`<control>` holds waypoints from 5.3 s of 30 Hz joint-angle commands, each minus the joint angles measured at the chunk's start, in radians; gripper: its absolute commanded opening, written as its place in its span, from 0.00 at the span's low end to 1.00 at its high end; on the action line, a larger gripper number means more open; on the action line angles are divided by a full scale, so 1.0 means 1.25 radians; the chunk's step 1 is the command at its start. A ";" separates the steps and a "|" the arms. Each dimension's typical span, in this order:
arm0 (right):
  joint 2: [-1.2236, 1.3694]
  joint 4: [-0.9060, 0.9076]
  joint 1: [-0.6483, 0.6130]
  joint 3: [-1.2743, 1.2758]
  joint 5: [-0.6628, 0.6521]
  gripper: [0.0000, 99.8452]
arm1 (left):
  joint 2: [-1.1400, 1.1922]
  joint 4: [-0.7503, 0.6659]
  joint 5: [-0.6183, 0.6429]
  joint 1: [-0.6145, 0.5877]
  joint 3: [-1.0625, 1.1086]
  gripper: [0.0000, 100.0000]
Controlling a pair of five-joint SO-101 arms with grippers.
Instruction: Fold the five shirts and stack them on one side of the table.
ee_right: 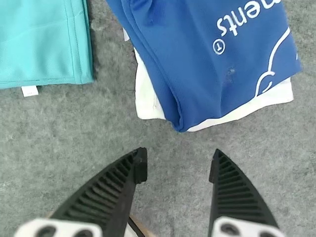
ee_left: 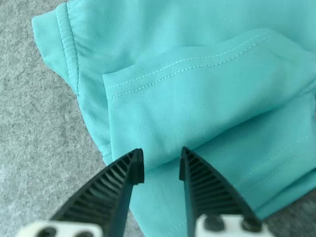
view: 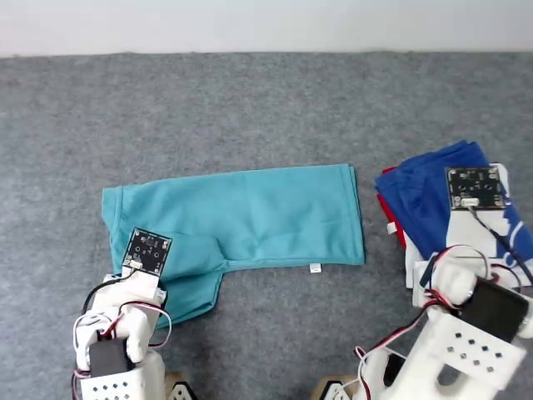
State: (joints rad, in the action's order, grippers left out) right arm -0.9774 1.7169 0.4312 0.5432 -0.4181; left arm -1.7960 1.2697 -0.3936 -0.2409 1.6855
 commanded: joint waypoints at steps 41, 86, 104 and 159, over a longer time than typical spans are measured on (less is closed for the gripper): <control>-0.009 0.004 -0.095 0.086 0.005 0.21 | -0.005 0.086 -0.002 0.032 -0.361 0.13; -0.009 0.004 -0.096 0.087 0.005 0.21 | 1.215 0.368 -0.184 -0.309 -0.795 0.12; -0.007 0.013 -0.098 0.087 -0.075 0.21 | 1.231 0.117 -0.184 -0.061 -0.560 0.12; -0.008 0.013 -0.098 0.087 -0.076 0.21 | 1.231 0.110 -0.236 0.005 -0.774 0.01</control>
State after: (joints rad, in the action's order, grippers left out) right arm -0.9820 1.7231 0.3161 0.6552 -0.5010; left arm -0.2524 1.4492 -0.6774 -0.2900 0.7511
